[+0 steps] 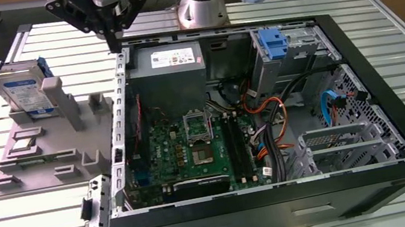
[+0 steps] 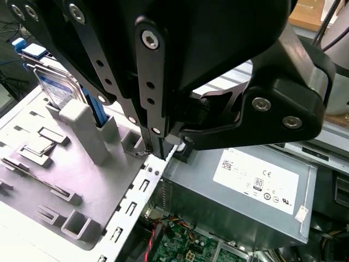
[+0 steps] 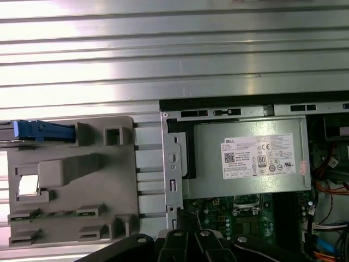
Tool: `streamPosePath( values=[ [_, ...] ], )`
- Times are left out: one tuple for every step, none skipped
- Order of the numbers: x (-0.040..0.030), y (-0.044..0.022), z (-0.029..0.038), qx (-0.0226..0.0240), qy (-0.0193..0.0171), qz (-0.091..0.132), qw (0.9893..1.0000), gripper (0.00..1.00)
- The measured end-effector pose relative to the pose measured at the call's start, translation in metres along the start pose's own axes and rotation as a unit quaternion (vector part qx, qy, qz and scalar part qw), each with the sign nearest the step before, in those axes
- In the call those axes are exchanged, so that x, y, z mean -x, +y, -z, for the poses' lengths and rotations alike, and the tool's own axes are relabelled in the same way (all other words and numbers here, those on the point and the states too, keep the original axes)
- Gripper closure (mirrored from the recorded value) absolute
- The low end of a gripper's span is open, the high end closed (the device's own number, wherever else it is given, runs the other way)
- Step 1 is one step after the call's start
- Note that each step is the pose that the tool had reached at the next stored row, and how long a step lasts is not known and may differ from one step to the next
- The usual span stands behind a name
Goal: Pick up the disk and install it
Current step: 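Reach for the disk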
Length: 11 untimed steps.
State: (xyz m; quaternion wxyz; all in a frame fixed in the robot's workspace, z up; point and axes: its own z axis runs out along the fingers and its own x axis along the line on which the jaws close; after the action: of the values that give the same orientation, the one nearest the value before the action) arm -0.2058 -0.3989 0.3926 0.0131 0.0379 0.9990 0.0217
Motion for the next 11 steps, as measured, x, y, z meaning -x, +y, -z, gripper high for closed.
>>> streamPosePath(
  values=[
    [-0.0019, -0.0002, 0.0, 0.0, 0.0, 0.0, 1.0, 0.9],
    [-0.004, -0.0003, 0.0, 0.0, 0.0, 0.0, 1.0, 0.9],
    [-0.0057, -0.0004, 0.0, 0.0, 0.0, 0.0, 1.0, 0.9],
    [-0.0074, -0.0006, 0.0001, 0.0, 0.0, 0.0, 1.0, 0.9],
    [-0.0085, -0.0007, 0.0, 0.0, 0.0, 0.0, 1.0, 0.9],
    [-0.0092, -0.0007, 0.0, 0.0001, 0.0, 0.0, 1.0, 0.9],
    [-0.0093, -0.0007, 0.0, 0.0001, 0.0, 0.0, 1.0, 0.9],
    [-0.0093, -0.0007, 0.0001, 0.0, 0.0, 0.0, 1.0, 0.9],
    [-0.0094, -0.0007, 0.0001, 0.0, 0.0, 0.0, 1.0, 0.9],
    [-0.0098, -0.0008, 0.0001, 0.0, 0.0, 0.0, 1.0, 0.9],
    [-0.0104, -0.0008, 0.0001, 0.0, 0.0, 0.0, 1.0, 0.9]
  ],
)
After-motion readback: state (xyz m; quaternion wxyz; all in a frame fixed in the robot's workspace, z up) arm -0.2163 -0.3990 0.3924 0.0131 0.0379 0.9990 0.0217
